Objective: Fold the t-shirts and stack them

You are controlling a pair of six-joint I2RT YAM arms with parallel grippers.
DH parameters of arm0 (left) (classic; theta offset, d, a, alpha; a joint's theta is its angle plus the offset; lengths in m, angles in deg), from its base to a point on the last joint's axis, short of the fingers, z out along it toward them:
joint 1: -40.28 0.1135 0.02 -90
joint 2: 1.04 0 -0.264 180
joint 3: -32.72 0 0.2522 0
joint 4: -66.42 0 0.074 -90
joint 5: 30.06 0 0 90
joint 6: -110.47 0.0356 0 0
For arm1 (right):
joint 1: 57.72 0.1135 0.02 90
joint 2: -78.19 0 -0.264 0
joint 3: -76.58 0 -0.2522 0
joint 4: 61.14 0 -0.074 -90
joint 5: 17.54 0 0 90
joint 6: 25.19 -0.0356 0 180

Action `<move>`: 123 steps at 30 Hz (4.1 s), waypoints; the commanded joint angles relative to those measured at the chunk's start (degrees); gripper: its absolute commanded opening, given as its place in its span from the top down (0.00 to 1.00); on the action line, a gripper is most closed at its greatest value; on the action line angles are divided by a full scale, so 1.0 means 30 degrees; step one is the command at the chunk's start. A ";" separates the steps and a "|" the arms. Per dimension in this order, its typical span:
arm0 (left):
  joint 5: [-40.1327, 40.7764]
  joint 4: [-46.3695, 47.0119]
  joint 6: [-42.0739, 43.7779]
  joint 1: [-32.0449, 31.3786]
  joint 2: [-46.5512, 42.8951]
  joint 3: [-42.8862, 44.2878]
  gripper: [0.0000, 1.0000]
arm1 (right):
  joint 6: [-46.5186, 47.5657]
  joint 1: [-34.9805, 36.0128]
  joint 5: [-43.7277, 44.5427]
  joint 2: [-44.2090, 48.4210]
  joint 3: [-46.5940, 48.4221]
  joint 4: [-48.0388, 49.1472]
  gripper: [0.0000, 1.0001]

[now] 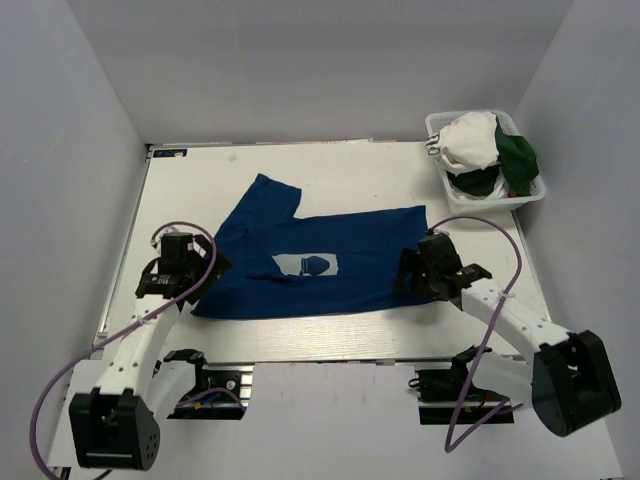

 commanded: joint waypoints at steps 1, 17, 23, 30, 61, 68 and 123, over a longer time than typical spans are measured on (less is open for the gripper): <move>-0.1662 0.0675 -0.0157 -0.0030 -0.1409 0.1044 0.01 | 0.1080 0.0201 -0.1069 0.1549 0.0762 0.0482 0.10; -0.4017 0.5015 0.0664 -0.2635 0.6468 0.1833 0.06 | 0.1113 -0.0032 -0.2185 -0.0881 0.1817 0.2330 0.10; -0.3427 0.5658 0.0079 -0.3224 0.8432 0.2128 0.16 | 0.1142 0.0083 -0.1162 -0.1028 0.1906 0.1950 0.10; -0.2812 0.6098 -0.0098 -0.3810 0.8901 0.2773 0.45 | 0.1200 0.0025 -0.0984 -0.0705 0.1964 0.1775 0.10; 0.0499 0.2904 0.3561 -0.6739 1.5967 1.4785 0.00 | 0.1318 0.0054 0.0686 -0.0939 0.2812 0.0808 0.10; 0.1661 0.3849 0.5466 -0.6036 1.6049 1.6798 0.00 | 0.1259 0.0142 0.1416 -0.2432 0.5472 0.0691 0.10; 0.2401 0.3111 0.8398 -0.3312 2.4580 2.4924 1.00 | -0.2755 -0.3784 0.6747 -1.9369 2.0069 -0.2270 0.11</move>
